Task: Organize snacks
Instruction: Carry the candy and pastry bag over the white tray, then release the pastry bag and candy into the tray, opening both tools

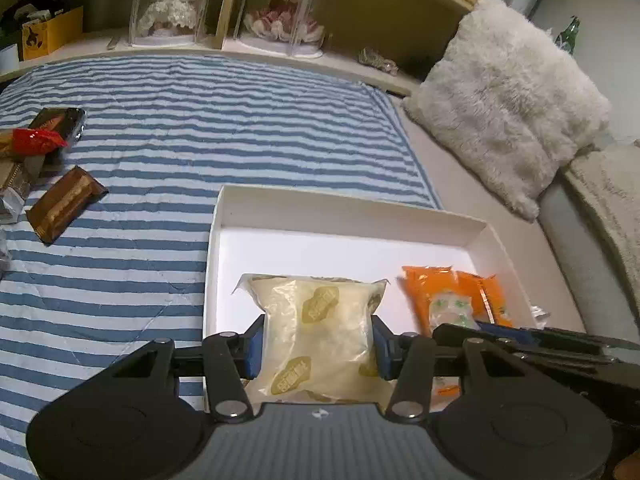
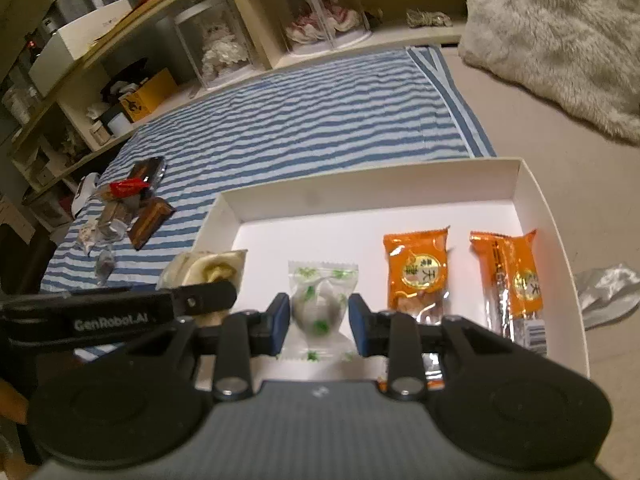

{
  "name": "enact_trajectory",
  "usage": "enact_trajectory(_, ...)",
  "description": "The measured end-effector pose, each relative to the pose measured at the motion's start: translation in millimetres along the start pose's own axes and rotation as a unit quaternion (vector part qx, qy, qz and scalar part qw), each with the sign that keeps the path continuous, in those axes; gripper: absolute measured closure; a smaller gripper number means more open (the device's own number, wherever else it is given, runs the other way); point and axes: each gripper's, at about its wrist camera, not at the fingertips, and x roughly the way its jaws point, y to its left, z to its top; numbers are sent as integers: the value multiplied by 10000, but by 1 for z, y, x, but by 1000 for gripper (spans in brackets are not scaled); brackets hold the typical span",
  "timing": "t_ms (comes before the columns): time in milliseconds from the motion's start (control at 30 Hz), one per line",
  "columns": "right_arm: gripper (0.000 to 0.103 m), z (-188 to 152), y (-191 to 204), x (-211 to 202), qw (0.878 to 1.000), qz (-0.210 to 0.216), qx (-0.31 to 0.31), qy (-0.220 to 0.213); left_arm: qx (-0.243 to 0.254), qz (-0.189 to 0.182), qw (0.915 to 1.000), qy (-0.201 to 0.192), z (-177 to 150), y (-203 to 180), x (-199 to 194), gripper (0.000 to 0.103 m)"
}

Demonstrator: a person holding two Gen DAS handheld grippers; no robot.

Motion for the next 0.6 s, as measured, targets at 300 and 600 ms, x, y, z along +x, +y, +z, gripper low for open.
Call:
enact_trajectory(300, 66, 8, -11, 22, 9997, -18, 218, 146, 20, 27, 10000, -1, 9, 4, 21, 51)
enact_trajectory(600, 50, 15, -17, 34, 9992, 31, 375, 115, 89, 16, 9999, 44, 14, 10, 30, 42)
